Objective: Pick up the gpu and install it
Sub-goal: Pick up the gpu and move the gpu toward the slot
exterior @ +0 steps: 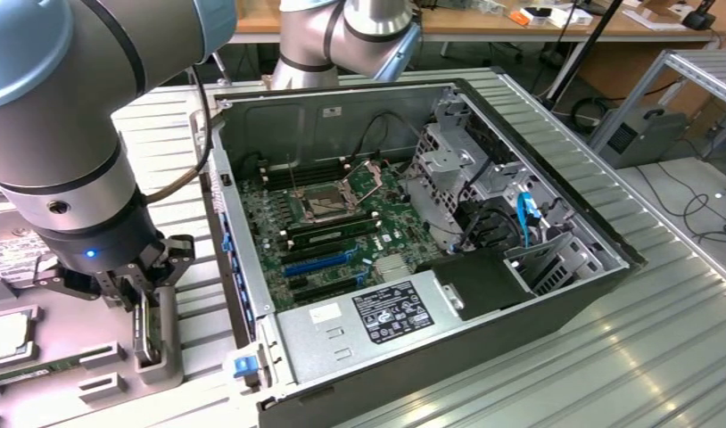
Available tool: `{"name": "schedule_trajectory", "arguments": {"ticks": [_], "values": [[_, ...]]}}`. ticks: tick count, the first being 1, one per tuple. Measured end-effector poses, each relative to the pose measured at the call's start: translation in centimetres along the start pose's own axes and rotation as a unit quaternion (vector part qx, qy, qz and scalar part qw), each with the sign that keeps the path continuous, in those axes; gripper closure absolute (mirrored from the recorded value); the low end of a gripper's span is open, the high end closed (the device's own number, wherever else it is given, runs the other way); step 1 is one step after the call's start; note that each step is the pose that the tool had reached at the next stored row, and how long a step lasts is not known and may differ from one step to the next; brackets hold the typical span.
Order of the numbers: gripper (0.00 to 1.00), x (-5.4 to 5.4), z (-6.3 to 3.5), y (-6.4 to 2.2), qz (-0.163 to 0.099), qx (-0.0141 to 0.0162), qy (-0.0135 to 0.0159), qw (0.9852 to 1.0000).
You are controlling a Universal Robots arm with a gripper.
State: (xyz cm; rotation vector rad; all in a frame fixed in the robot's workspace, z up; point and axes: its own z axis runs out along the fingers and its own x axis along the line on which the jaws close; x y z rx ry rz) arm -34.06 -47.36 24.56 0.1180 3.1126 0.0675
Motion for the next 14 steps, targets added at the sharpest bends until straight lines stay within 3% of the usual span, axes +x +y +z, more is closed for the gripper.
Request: {"name": "schedule_trajectory", "arguments": {"ticks": [5,14], "values": [[0.73,0.0,-0.03,0.01,0.0,-0.0001,-0.0001,1.0],[0.73,0.0,-1.43,0.07,0.0,0.0,0.0,1.0]]}}
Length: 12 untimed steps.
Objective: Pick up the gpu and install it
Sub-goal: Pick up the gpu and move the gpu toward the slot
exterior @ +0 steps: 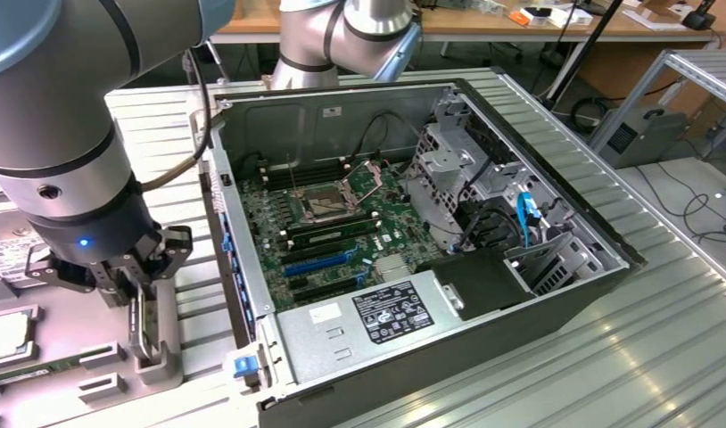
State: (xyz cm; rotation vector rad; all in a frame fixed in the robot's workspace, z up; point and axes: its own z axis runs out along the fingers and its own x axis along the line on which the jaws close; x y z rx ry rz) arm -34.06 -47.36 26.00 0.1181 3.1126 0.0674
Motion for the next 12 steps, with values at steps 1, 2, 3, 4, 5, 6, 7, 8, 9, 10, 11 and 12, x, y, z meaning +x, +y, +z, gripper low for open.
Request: {"name": "schedule_trajectory", "arguments": {"ticks": [1,2,3,4,5,6,7,8,9,10,11,12], "values": [[0.73,-0.01,-0.09,0.0,0.0,0.0,0.0,1.0],[0.73,-0.02,-0.21,0.01,0.0,0.0,0.0,1.0],[0.73,-0.03,-0.32,0.01,0.0,0.0,0.0,1.0],[0.73,-0.08,-0.45,0.02,0.0,-0.0001,-0.0001,1.0],[0.73,-0.1,-0.54,0.03,0.0,0.0,0.0,1.0],[0.73,-0.11,-0.6,0.03,0.0,0.0,0.0,1.0],[0.73,-0.12,-0.67,0.04,0.0,0.0,0.0,1.0],[0.73,-0.14,-0.75,0.04,0.0,0.0,0.0,1.0],[0.73,-0.15,-0.84,0.05,0.0,0.0,0.0,1.0],[0.73,-0.16,-0.88,0.05,0.0,0.0,0.0,1.0],[0.73,-0.17,-0.93,0.05,0.0,0.0,0.0,1.0],[0.73,-0.18,-1.01,0.05,0.0,0.0,0.0,1.0]]}}
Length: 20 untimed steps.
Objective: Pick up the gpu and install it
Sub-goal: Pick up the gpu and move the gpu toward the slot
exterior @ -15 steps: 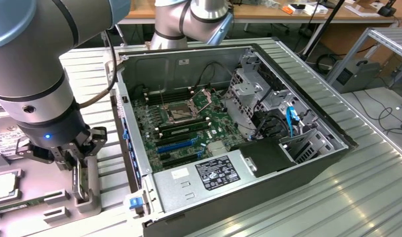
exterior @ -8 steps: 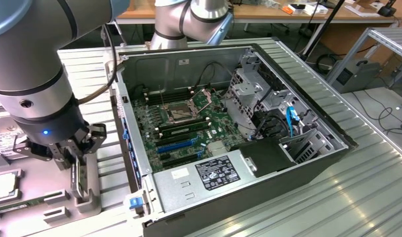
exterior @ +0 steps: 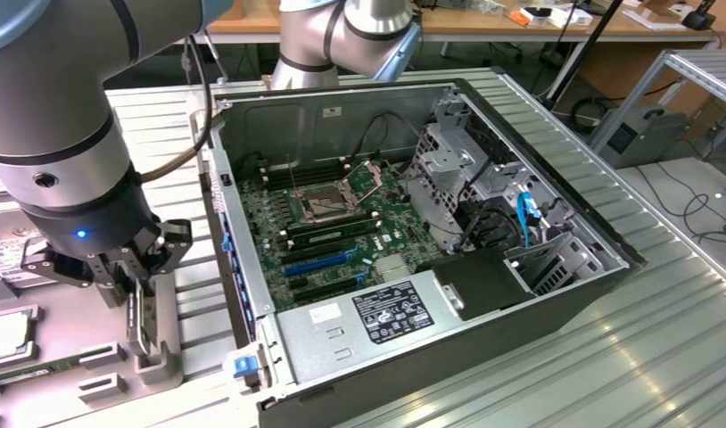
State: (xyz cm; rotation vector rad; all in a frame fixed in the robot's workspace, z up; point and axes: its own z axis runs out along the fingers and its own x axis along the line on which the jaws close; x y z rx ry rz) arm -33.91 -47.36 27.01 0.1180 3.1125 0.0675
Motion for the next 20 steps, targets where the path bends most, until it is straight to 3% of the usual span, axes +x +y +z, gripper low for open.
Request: {"name": "schedule_trajectory", "arguments": {"ticks": [11,12,13,15,17,20], "values": [[0.73,-0.1,-1.11,0.05,0.0,-0.0002,0.0,1.0],[0.73,-0.1,-1.14,0.05,0.0,-0.0022,0.0001,1.0],[0.73,-0.1,-1.18,0.05,0.0,-0.008,0.0006,1.0],[0.73,-0.1,-1.24,0.06,0.0,-0.0148,0.0012,0.9999],[0.73,-0.1,-1.29,0.07,0.001,-0.019,0.0015,0.9998],[0.73,-0.1,-1.55,0.08,0.001,-0.0208,0.0015,0.9998]]}}
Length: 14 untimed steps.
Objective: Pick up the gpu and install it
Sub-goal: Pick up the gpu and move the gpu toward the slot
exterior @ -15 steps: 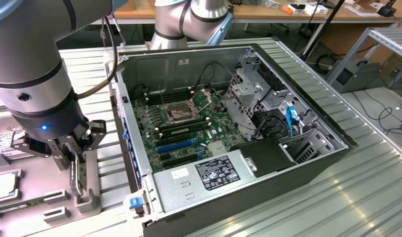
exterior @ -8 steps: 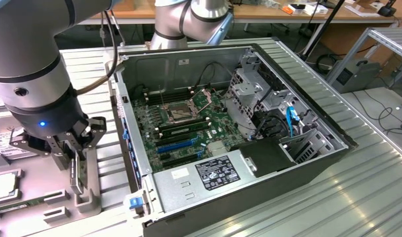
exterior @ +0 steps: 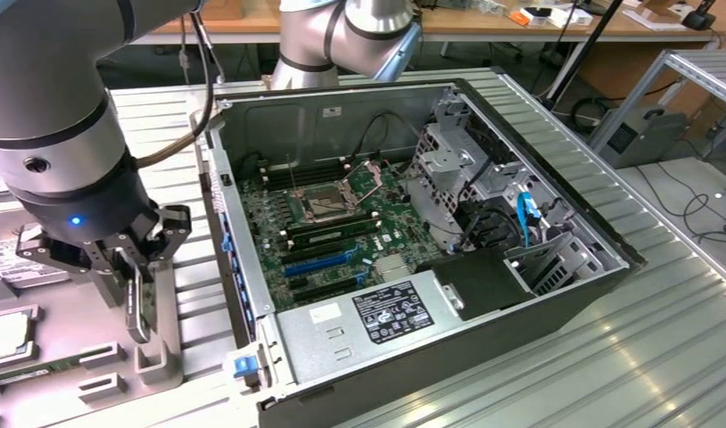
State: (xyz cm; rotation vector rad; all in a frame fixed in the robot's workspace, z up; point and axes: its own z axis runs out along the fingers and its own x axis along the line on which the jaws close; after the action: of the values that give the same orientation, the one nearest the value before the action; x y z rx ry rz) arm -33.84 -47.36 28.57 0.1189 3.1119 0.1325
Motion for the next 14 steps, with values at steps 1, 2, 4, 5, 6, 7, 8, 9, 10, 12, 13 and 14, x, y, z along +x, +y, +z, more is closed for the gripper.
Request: {"name": "schedule_trajectory", "arguments": {"ticks": [1,2,4,5,6,7,8,9,10,12,13,14], "values": [[0.73,0.0,-0.22,0.02,0.0,-0.0001,0.0,1.0],[0.73,0.0,-0.6,0.05,0.0,-0.0001,0.0,1.0],[0.73,0.0,-1.19,0.1,0.0,-0.0001,0.0,1.0],[0.73,0.0,-1.42,0.12,0.0,-0.0001,0.0001,1.0],[0.73,0.0,-1.8,0.15,0.0,-0.0001,0.0,1.0],[0.73,-0.1,-1.98,0.17,0.0,-0.0001,0.0,1.0],[0.73,-0.1,-2.15,0.19,0.0,-0.0001,0.0,1.0],[0.73,-0.1,-2.24,0.19,0.0,0.0001,0.0,1.0],[0.73,-0.1,-2.31,0.2,0.0,0.0013,-0.0001,1.0],[0.73,-0.1,-2.39,0.21,0.0,0.0062,-0.0004,1.0],[0.73,-0.1,-2.4,0.21,0.0,0.0082,-0.0006,1.0],[0.73,-0.1,-2.43,0.21,0.0,0.0105,-0.0008,0.9999]]}}
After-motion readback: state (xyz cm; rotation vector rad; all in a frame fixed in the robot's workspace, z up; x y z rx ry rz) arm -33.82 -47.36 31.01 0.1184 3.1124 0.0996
